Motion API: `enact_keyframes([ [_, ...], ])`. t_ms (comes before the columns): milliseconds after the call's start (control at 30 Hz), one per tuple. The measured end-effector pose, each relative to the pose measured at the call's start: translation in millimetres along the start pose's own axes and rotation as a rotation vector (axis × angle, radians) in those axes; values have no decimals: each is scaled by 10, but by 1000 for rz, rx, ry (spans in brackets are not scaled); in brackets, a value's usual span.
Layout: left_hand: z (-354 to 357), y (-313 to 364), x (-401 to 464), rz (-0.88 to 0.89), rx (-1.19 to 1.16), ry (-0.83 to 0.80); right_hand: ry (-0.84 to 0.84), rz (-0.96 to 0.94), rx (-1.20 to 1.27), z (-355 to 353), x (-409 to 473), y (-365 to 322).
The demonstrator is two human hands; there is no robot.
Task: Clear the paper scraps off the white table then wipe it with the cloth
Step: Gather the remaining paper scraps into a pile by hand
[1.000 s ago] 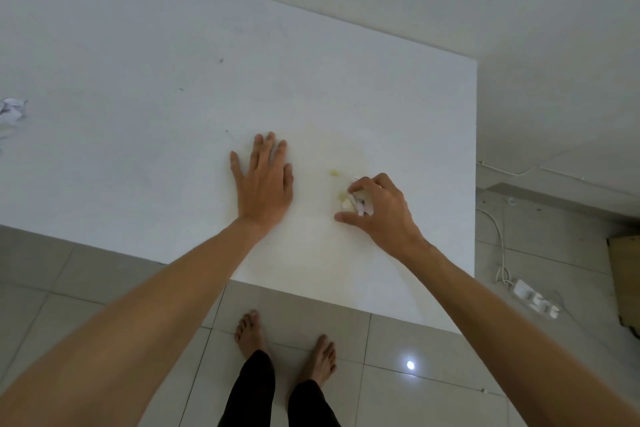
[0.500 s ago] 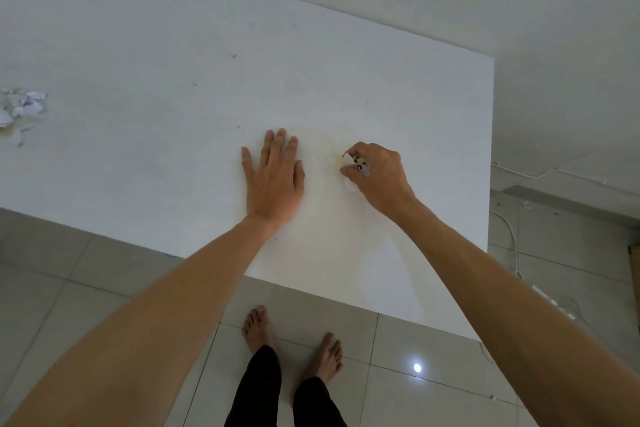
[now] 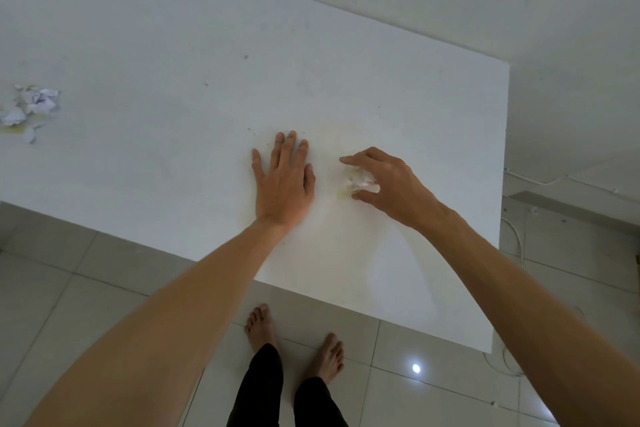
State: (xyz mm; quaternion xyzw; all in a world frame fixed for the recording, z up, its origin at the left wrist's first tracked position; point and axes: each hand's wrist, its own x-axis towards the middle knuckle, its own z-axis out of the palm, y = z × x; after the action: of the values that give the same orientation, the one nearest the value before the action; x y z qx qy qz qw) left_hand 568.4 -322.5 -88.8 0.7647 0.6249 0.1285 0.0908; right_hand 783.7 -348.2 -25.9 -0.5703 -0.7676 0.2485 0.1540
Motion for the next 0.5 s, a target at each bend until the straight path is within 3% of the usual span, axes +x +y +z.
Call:
enact_keyframes([
  [167, -6, -1, -1, 4, 9, -4, -44, 31, -20, -138, -14, -79],
  [367, 3, 3, -2, -3, 0, -5, -78, 403, -126, -134, -90, -17],
  [500, -3, -3, -3, -7, -15, -6, 20, 459, 39, 53, -95, -78],
])
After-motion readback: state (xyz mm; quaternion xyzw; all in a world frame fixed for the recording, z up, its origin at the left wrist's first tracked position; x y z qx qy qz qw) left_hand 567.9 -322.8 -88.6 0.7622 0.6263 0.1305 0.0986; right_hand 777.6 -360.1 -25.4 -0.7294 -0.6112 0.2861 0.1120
